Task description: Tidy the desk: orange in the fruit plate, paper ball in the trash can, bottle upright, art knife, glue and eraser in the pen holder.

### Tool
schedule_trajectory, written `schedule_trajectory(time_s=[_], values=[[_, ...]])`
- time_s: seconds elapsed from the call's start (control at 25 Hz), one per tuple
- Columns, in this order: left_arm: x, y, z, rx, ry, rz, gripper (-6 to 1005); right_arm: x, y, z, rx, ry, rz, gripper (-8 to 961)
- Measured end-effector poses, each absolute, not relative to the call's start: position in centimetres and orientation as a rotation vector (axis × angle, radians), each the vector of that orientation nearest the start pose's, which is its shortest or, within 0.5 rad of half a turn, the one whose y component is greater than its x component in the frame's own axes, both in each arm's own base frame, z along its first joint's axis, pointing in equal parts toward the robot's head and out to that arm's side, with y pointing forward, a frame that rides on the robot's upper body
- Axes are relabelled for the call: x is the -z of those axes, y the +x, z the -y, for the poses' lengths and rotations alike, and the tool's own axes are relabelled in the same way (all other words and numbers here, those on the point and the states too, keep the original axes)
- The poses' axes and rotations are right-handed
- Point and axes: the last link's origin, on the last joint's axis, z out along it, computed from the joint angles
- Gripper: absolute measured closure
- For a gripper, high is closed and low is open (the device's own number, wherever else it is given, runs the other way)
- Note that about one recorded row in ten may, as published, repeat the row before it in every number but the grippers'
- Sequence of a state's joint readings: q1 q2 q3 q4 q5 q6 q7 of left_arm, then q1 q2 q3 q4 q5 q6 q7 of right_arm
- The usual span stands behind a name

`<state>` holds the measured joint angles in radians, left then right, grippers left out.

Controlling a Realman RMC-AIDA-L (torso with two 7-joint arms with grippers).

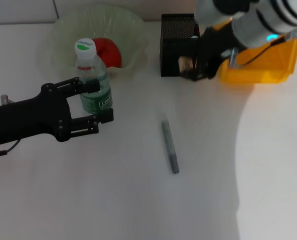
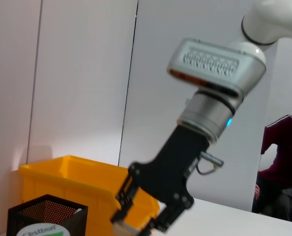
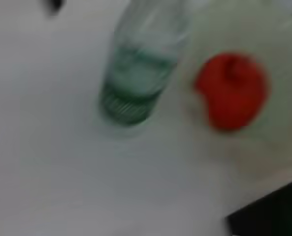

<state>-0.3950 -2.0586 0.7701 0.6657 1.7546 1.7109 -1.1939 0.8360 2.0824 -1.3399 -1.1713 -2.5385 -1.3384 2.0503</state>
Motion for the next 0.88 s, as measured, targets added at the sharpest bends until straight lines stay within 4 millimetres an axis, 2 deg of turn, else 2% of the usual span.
schedule_trajectory(time_s=[0.08,0.16,0.32,0.48,0.72,0.88], values=[[-1.8,-26.7,-29.3,0.952,-2.671,0.391,216,-0.7,10.1,-42.1,0.266,-2.645,-0.104,435],[-1.8,-26.7,-29.3,0.952,-2.672,0.391,216,-1.7,9.6,-43.1,0.178,-2.580,-0.143,420],[-1.8,-26.6,-29.4,0.954,-2.675,0.388,216,-1.2,9.7,-45.0,0.097,-2.511,-0.200,391],[-1.7,-26.5,-29.4,0.955,-2.678,0.387,216,-0.1,10.3,-46.1,0.085,-2.490,-0.230,361],[-1.7,-26.6,-29.2,0.957,-2.677,0.393,216,-0.1,10.1,-46.0,0.070,-2.493,-0.217,319],[-1.7,-26.6,-29.2,0.962,-2.677,0.392,216,-0.7,9.1,-44.4,0.059,-2.569,-0.272,302]])
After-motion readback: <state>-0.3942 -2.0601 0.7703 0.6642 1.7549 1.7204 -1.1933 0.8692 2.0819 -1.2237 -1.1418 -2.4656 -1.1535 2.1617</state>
